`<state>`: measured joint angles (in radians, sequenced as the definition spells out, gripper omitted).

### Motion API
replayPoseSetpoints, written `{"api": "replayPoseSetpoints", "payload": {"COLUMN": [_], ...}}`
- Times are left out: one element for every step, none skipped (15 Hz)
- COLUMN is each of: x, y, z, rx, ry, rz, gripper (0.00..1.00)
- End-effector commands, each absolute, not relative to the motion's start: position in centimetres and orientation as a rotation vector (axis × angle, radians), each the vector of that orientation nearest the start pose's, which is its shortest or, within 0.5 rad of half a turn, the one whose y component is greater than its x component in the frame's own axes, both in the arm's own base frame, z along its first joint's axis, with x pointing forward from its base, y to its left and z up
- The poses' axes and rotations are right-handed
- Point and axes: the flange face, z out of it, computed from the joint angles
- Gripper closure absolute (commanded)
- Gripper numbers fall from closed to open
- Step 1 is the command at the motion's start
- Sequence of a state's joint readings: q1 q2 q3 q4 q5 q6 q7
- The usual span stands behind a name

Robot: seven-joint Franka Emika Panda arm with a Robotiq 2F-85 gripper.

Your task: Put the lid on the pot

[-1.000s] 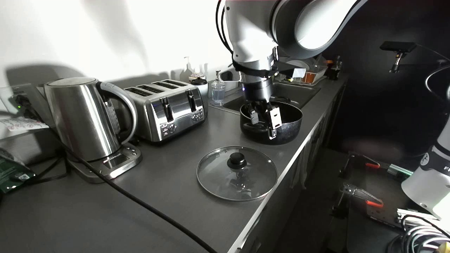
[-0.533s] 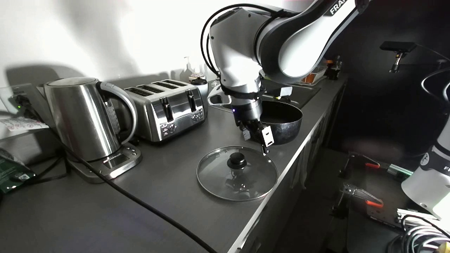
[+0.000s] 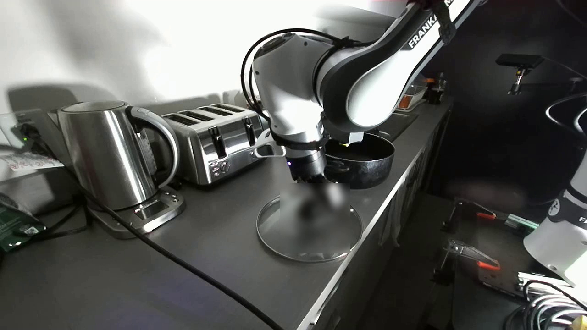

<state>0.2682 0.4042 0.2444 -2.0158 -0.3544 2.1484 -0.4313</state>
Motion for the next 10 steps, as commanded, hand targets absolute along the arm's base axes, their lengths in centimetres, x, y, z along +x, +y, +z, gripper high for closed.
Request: {"api": "replayPoseSetpoints", "payload": {"x": [51.98, 52.12, 52.25, 52.36, 52.44, 52.49, 52.56, 52.57, 52.63, 52.74], "y": [27.97, 28.08, 28.15, 28.24, 28.30, 28.32, 28.32, 28.32, 28.28, 28.28], "z": [23.32, 23.20, 23.10, 23.06, 23.04, 23.02, 23.07, 23.18, 23.39, 23.58], "rx": [-2.722, -2.718, -2.716, -2.712, -2.708, -2.705, -2.704, -2.701, -2.699, -2.698], "ry": [-1.890, -1.894, -1.895, -1.896, -1.897, -1.899, -1.898, -1.901, -1.903, -1.905], "rz": [0.371, 0.371, 0.371, 0.367, 0.366, 0.366, 0.363, 0.359, 0.354, 0.347], "gripper": [0.00, 0.00, 0.00, 0.24, 0.26, 0.33, 0.40, 0.48, 0.56, 0.64]}}
